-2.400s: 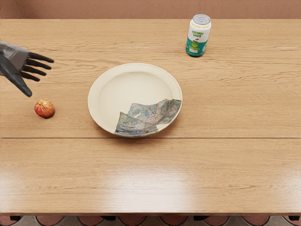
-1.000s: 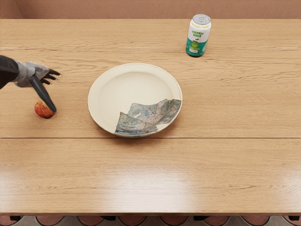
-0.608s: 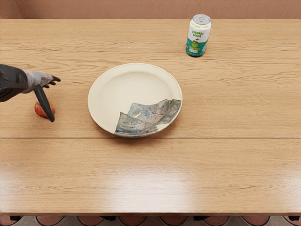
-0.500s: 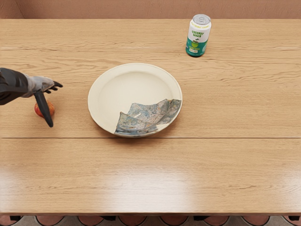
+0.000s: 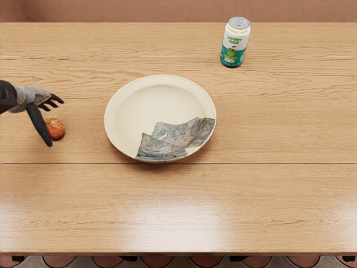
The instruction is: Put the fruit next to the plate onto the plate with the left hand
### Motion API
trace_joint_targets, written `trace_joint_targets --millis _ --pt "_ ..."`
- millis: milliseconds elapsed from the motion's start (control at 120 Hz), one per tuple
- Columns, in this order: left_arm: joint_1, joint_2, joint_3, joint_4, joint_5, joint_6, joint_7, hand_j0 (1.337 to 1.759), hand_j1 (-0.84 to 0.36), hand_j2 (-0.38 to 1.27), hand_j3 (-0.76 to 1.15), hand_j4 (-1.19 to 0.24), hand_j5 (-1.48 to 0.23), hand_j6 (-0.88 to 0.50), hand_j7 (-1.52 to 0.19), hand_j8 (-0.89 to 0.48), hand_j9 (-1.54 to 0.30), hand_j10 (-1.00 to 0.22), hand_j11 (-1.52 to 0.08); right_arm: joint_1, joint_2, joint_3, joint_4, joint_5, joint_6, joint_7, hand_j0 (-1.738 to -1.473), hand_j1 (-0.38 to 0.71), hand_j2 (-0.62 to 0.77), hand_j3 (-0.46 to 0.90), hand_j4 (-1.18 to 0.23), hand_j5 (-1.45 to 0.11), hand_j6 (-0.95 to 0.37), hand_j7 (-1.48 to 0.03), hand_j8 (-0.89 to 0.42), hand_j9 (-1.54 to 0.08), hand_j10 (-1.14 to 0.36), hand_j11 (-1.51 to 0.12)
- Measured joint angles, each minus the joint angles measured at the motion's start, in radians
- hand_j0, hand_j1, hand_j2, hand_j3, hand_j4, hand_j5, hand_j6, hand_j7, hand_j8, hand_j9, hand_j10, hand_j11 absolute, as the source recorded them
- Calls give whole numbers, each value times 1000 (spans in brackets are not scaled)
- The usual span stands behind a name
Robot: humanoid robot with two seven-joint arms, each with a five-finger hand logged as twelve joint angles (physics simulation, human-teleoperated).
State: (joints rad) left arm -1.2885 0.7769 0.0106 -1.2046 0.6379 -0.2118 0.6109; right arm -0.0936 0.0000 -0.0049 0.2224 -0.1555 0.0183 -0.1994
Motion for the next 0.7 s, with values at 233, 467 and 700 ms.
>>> trace_joint_targets --millis 233,467,700 --pt "16 -14 5 30 1 44 0 1658 190 28 0 -139 -175 -140 -174 -139 -174 -138 -174 0 0 0 0 0 0 0 -1658 -322 -4 0 -22 -29 -22 -29 -22 -29 -22 -29" --pt "49 -54 8 57 1 122 0 1658 176 31 0 -150 -190 -151 -190 -151 -190 -150 -189 0 0 0 0 0 0 0 -1658 -322 -4 0 -22 -29 -22 -29 -22 -29 -22 -29" --pt "60 -67 9 60 2 181 0 1658 171 32 0 -154 -195 -155 -195 -155 -195 -153 -194 0 0 0 0 0 0 0 -1658 -322 -4 0 -22 -29 -22 -29 -22 -29 -22 -29"
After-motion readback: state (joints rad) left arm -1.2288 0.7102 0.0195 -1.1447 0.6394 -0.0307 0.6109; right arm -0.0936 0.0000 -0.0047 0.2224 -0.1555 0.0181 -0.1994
